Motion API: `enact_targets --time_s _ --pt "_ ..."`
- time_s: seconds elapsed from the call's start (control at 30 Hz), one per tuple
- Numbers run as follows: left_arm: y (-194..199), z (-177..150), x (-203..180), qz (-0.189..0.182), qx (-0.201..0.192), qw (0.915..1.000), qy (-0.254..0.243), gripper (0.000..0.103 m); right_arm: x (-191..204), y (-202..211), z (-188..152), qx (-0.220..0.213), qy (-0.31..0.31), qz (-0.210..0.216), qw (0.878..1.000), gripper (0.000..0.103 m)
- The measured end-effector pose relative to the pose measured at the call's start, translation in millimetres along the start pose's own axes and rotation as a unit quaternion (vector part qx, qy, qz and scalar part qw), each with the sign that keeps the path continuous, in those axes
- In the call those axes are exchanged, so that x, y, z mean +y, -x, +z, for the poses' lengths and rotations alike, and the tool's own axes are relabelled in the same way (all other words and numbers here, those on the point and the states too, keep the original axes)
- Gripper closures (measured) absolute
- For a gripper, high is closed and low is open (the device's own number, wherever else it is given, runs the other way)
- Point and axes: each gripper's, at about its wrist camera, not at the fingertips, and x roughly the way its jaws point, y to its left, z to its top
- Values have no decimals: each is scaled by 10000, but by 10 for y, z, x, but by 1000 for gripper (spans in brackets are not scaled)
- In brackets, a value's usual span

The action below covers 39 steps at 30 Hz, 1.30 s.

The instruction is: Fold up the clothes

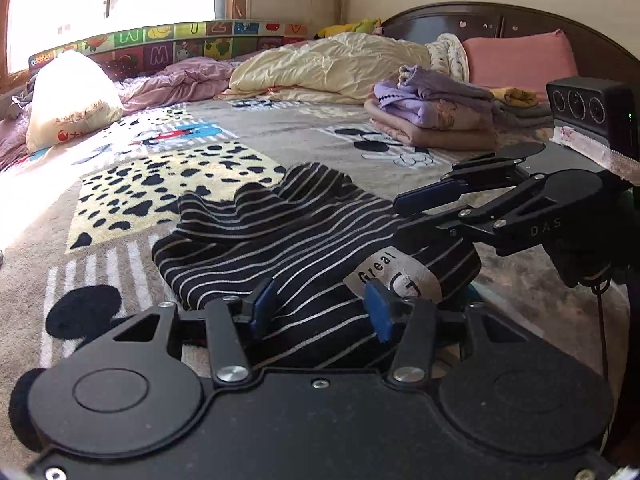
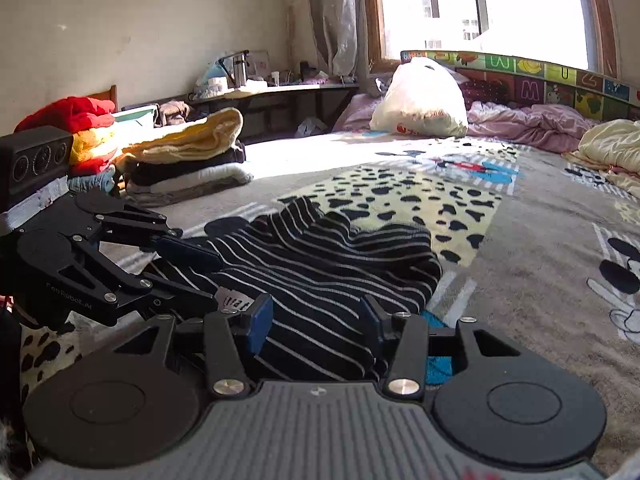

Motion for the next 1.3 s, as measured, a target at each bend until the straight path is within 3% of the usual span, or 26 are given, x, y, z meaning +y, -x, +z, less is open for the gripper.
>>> enact_targets --time_s 0.13,0.23,0.33,0.4,0.43,0.5,0.6,0.87,0.97,1.03,1.1,1.17,1.3 --pt "-59 -26 23 63 16 9999 79 49 -24 -62 -30 187 -134 6 9997 55" --pt "-4 -42 -15 97 -63 9998 141 49 21 77 -33 -46 -323 -79 9994 54" --pt "209 13 111 30 -357 9954 889 50 -83 246 -30 -363 -1100 -52 9933 50" --pt "391 9 277 95 -729 9840 1625 46 -237 307 -79 -523 -1875 1 9809 26" --pt "445 -5 350 129 -845 9775 1929 44 -315 338 -103 -602 -2258 27 9723 23" --pt "434 -68 506 127 -881 9624 2566 39 -455 278 -164 -622 -2814 66 9575 23" --pt "303 -150 662 -10 -655 9417 3299 39 -576 23 -228 -403 -3362 338 9403 23" --pt "5 -200 678 -330 -257 9183 3936 39 -535 -332 -141 -152 -3097 451 9496 22" --pt "-72 -164 642 -294 -231 9178 3954 41 -493 -385 -110 -99 -2950 487 9542 27" --pt "-99 -184 626 -333 -217 9149 4017 55 -488 -394 -115 -99 -2980 550 9529 36" --pt "-111 -214 612 -388 -217 9107 4107 67 -491 -389 -136 -110 -3094 658 9486 51" --pt "-89 -241 595 -432 -257 9053 4218 71 -463 -389 -140 -90 -3162 796 9453 62" --pt "153 -233 572 -482 -580 8957 4381 75 -344 -312 -17 -365 -3176 1047 9417 67"
